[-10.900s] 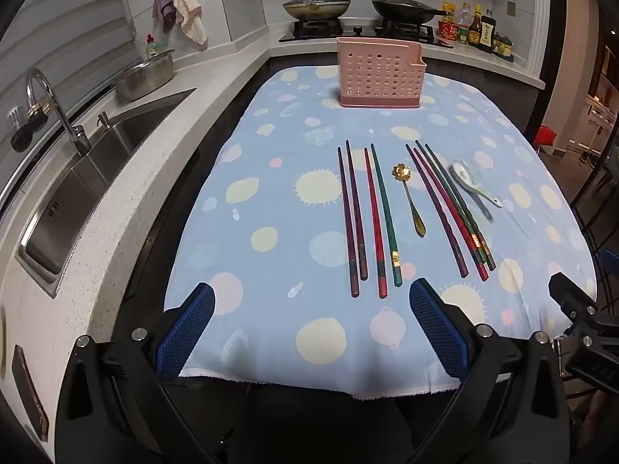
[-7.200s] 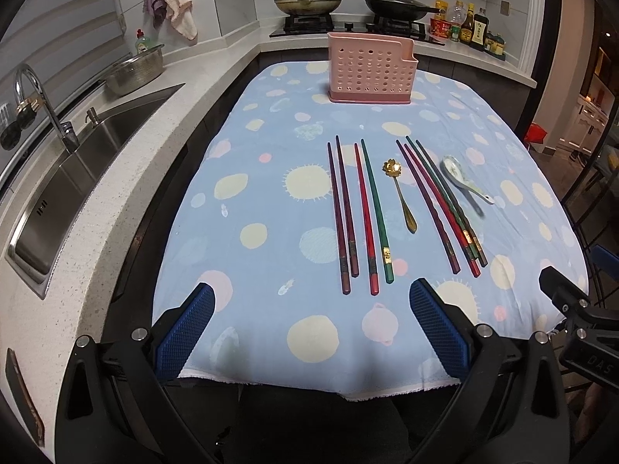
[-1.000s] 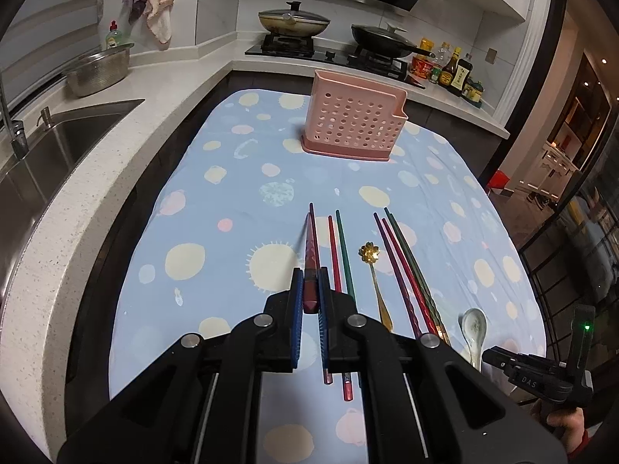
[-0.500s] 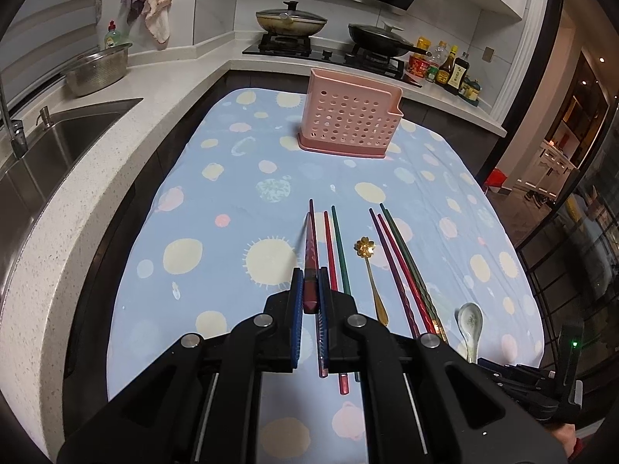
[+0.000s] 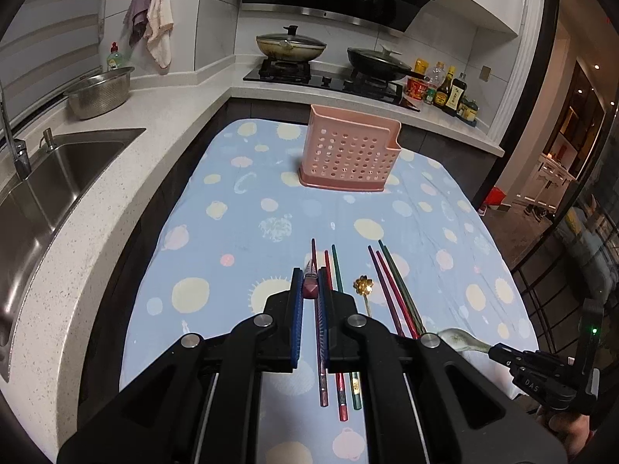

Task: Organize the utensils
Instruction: 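Carry the chopstick and spoon to the pink holder and lower them in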

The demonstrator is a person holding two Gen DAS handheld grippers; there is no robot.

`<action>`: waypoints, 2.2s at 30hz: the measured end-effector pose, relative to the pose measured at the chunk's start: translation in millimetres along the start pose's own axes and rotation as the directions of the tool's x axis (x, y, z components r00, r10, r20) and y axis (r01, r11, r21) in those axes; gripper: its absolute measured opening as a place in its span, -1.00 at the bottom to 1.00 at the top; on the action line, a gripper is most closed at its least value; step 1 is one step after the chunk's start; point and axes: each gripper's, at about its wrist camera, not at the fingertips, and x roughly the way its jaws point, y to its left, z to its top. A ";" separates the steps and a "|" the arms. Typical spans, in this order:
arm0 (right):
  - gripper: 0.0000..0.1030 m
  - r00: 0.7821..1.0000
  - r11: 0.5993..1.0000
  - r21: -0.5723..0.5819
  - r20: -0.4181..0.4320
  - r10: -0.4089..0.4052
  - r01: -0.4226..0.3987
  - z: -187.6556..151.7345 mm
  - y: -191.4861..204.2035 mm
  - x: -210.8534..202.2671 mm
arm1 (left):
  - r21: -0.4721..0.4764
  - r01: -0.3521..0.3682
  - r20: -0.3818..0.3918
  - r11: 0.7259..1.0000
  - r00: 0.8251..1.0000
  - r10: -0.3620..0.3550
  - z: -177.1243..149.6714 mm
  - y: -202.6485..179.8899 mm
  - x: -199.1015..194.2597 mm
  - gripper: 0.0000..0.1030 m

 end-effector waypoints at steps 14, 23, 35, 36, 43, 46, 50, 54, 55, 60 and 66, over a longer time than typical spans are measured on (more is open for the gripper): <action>-0.88 0.993 1.000 -0.015 0.115 0.024 -0.023 64.5 13.8 -1.2 | 0.013 0.011 0.081 1.000 0.997 -0.012 42.0 -0.2 1.3 -0.87; -0.88 0.985 0.997 -0.023 0.159 0.073 -0.070 101.3 26.5 1.5 | 0.031 0.012 0.125 0.999 0.992 -0.016 70.9 -1.0 3.0 -0.87; -0.88 0.962 0.991 -0.046 0.238 0.133 -0.126 183.8 42.0 4.9 | 0.082 0.041 0.234 0.996 0.970 -0.059 147.9 -16.0 9.1 -0.87; -0.88 0.960 0.991 -0.045 0.244 0.137 -0.130 193.2 42.9 6.1 | 0.089 0.041 0.250 0.995 0.966 -0.063 158.5 -18.8 10.1 -0.87; -0.88 0.943 0.989 -0.050 0.298 0.145 -0.136 264.6 50.5 16.4 | 0.119 0.059 0.352 0.991 0.931 -0.097 228.3 -34.6 16.9 -0.87; -0.88 0.936 0.991 -0.050 0.325 0.135 -0.126 291.3 52.4 22.2 | 0.128 0.060 0.380 0.990 0.919 -0.105 253.7 -41.3 24.8 -0.87; -0.88 0.933 0.993 -0.034 0.341 0.114 -0.109 321.4 50.3 37.3 | 0.136 0.050 0.388 0.989 0.916 -0.100 275.0 -47.3 46.8 -0.87; -0.88 0.942 0.995 -0.017 0.321 0.097 -0.096 340.8 46.1 62.8 | 0.143 0.027 0.373 0.989 0.925 -0.079 283.0 -47.9 76.1 -0.86; -0.88 0.945 0.995 -0.012 0.312 0.095 -0.096 344.0 45.2 69.4 | 0.142 0.026 0.364 0.989 0.928 -0.076 283.3 -47.1 82.9 -0.86; -0.88 0.962 0.995 -0.005 0.257 0.094 -0.096 350.1 41.3 100.5 | 0.129 0.018 0.310 0.992 0.949 -0.058 280.9 -37.6 119.0 -0.86; -0.88 0.974 0.997 -0.012 0.214 0.080 -0.079 345.6 44.9 128.4 | 0.102 0.023 0.254 0.994 0.966 -0.049 270.2 -25.6 148.6 -0.86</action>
